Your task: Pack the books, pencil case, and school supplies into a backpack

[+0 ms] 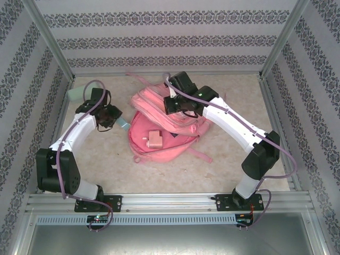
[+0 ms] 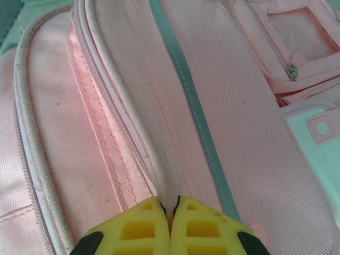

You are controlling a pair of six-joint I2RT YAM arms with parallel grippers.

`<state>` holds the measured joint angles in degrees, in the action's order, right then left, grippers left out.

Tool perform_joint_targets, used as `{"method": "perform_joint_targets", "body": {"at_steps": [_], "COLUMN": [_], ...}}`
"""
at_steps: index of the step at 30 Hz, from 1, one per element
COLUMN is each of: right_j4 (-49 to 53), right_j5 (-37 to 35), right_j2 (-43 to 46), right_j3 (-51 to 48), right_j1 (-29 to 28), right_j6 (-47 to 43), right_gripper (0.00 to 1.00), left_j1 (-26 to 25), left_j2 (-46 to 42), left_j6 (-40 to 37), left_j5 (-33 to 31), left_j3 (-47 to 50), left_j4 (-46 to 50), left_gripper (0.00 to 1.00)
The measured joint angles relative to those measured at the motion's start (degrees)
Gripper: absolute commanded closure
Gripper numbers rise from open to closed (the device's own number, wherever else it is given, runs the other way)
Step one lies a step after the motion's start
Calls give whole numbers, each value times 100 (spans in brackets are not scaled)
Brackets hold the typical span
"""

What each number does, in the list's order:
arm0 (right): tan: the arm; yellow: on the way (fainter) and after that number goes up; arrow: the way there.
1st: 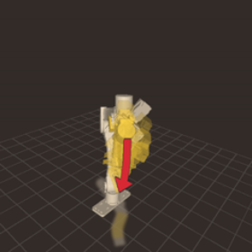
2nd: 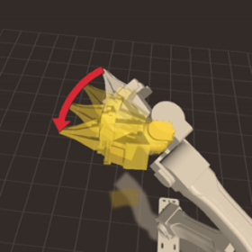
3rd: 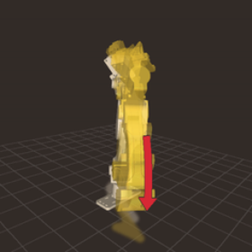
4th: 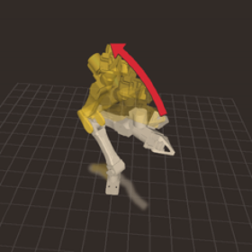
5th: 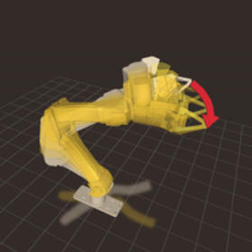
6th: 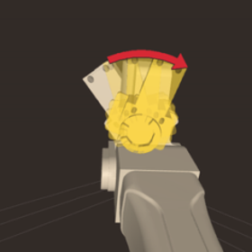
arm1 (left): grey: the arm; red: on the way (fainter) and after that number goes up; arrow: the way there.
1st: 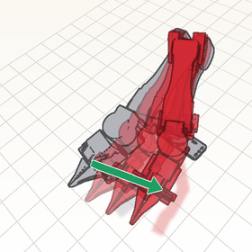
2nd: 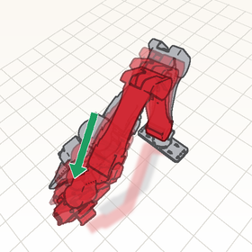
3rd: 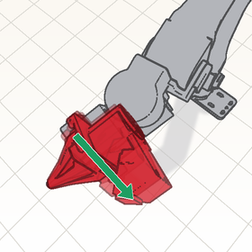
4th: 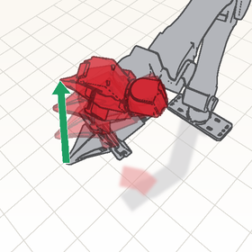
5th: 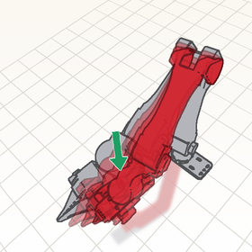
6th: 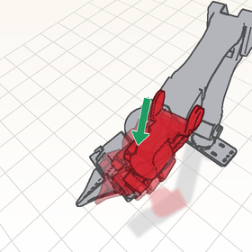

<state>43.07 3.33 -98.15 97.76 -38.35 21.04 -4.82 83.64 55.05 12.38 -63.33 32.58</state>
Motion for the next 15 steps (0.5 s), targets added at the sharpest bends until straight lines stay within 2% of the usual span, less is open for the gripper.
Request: {"method": "perform_joint_targets", "body": {"at_steps": [4,9,15], "right_j4": [-33,-98,-173], "right_j5": [155,286,363], "right_j2": [31,33,39], "right_j3": [0,-85,-146], "right_j1": [101,109,109], "right_j6": [120,208,306], "right_gripper": [100,100,100], "left_j1": [-557,-1202,-1346], "left_j2": [0,96,564], "left_j6": [-66,-236,-278], "left_j5": [262,286,127], "left_j3": [0,-133,-271], "left_j4": [-24,-50,-289], "left_gripper": [75,75,75]}}
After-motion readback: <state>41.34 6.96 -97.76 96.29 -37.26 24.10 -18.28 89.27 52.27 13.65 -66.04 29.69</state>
